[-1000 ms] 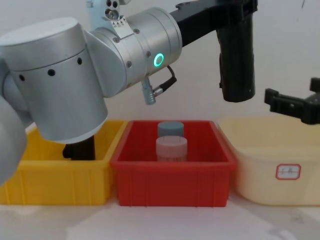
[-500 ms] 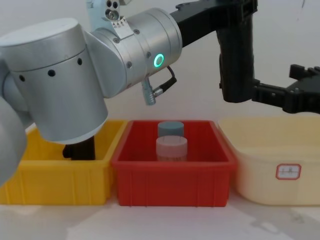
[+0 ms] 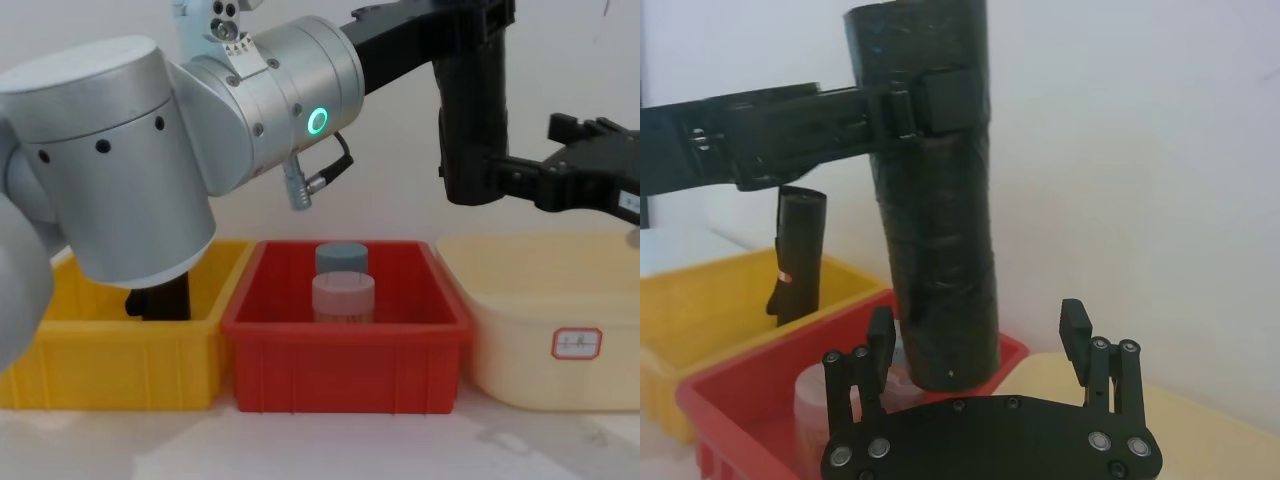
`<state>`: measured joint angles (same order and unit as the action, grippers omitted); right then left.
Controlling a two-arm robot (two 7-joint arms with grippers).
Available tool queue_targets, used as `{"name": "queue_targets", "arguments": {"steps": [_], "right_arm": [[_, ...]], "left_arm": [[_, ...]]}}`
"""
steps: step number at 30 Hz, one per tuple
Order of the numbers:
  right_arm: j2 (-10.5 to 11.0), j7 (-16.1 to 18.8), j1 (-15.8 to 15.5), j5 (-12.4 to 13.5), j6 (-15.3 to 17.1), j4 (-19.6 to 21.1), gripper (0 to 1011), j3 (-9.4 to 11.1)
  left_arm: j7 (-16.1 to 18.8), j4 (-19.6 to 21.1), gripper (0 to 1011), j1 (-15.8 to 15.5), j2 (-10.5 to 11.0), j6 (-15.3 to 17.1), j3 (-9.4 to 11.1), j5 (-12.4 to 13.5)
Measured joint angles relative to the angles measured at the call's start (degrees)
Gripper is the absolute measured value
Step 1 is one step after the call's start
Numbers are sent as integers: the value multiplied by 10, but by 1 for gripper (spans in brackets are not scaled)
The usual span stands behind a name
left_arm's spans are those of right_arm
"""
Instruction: Pick up the garbage bag with the one hand and transfer it to the other hand.
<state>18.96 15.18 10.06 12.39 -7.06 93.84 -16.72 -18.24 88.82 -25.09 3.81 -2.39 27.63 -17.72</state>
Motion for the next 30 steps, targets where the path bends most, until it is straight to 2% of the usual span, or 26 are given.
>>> {"name": "queue_targets", "arguments": {"steps": [14,27,30], "right_arm": [[-17,23,22,-2,-2,-21,1001,-12],[-34,27,38,-10,6,-37,1001,-15],[-38,27,42,-12,10,-41,945,-15]], "left_arm": [[0,0,481,0,0,0,0,0],[0,0,481,0,0,0,0,0],[0,0,481,0,0,0,0,0]]}}
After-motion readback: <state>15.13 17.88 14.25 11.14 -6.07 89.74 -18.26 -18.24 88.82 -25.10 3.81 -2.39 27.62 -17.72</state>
